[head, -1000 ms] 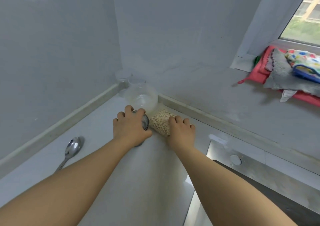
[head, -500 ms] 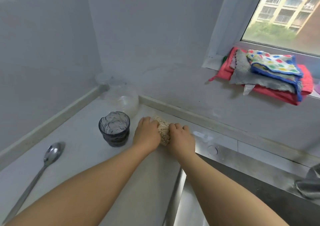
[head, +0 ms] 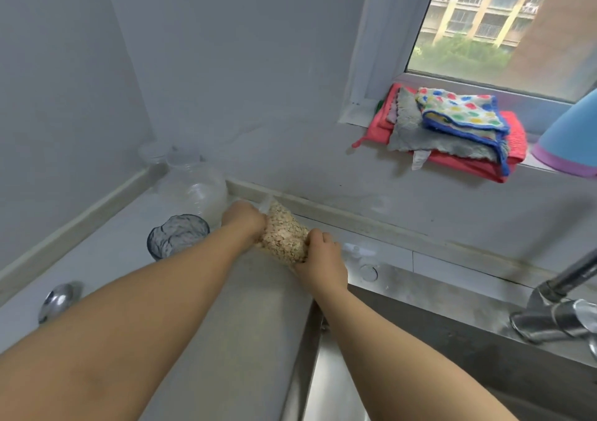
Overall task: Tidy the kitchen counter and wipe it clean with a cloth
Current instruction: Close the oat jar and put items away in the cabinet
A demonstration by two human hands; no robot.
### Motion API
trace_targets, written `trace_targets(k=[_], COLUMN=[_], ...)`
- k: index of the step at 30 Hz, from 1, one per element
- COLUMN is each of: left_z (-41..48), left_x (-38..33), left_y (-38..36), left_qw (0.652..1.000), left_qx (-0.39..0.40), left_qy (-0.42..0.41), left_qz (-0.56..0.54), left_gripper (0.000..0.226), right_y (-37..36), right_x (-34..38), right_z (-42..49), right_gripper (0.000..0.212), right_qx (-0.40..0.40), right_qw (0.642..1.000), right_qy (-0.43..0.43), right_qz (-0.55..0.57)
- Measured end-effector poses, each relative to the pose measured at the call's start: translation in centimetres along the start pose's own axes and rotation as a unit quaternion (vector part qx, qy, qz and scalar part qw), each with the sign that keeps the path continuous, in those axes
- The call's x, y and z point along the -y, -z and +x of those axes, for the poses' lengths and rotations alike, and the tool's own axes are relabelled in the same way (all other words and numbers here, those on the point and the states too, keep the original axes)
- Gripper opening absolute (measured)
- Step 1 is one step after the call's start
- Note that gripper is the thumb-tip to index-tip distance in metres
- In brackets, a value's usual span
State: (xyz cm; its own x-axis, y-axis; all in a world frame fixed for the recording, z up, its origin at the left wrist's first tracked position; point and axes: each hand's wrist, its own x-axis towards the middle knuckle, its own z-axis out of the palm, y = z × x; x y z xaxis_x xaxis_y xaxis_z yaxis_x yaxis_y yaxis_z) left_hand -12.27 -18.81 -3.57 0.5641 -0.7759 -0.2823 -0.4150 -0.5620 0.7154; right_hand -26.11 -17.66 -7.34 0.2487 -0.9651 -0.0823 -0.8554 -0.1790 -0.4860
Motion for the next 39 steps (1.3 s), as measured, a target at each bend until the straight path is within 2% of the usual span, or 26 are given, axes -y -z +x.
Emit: trace_targets(k=[4, 7, 9, 12, 14, 20, 25, 29, 31, 34, 39], left_z=[-3.6, -7.0, -8.7, -11.1, -12.9, -19.2, -26.4, -33.1, -36.8, -43.6, -54.2], left_x=[-3.2, -5.5, -6.6, -7.7, -8.5, -10.2, -11.3, -12.6, -13.1, -13.5, -13.2], left_y=[0.3, 0.0, -0.2, -0.1, -0.3, -4.3, -8.4, -10.8, -12.7, -16.3, -22.1], left_qw=[0.993, 0.987, 0.983, 0.978, 0.971, 0.95, 0.922, 0.9, 0.892, 0.874, 0.841], left_qx=[0.035, 0.058, 0.066, 0.081, 0.122, 0.199, 0.272, 0.319, 0.335, 0.364, 0.382], left_qy=[-0.082, -0.133, -0.152, -0.156, -0.148, -0.215, -0.261, -0.271, -0.283, -0.31, -0.383], left_qz=[-0.079, -0.075, -0.082, -0.115, -0.14, -0.106, -0.091, -0.117, -0.112, -0.083, -0.001], left_gripper=[0.02, 0.011, 0.012, 0.016, 0.016, 0.012, 0.021, 0.012, 0.021, 0.028, 0.019], right_y=[1.8, 3.4, 4.8, 7.1, 8.5, 11.4, 14.1, 16.7, 18.2, 20.7, 23.6], right_x=[-0.6, -0.5, -0.1, -0.2, -0.9, -5.6, -10.9, -15.0, -17.4, -21.6, -27.9], right_z=[-2.2, -4.4, -5.8, -7.7, -9.4, -15.2, -22.2, -28.4, -31.9, -38.2, -48.2], right_gripper=[0.05, 0.071, 0.076, 0.074, 0.07, 0.031, 0.03, 0.029, 0.027, 0.025, 0.026], right_qx=[-0.005, -0.008, -0.023, -0.062, -0.093, -0.188, -0.257, -0.309, -0.339, -0.382, -0.435], right_qw=[0.998, 0.993, 0.987, 0.975, 0.967, 0.93, 0.901, 0.874, 0.86, 0.838, 0.806], right_qy=[-0.049, -0.064, -0.071, -0.084, -0.092, -0.175, -0.215, -0.244, -0.263, -0.281, -0.302], right_qz=[0.03, 0.097, 0.143, 0.198, 0.217, 0.264, 0.275, 0.283, 0.275, 0.27, 0.264])
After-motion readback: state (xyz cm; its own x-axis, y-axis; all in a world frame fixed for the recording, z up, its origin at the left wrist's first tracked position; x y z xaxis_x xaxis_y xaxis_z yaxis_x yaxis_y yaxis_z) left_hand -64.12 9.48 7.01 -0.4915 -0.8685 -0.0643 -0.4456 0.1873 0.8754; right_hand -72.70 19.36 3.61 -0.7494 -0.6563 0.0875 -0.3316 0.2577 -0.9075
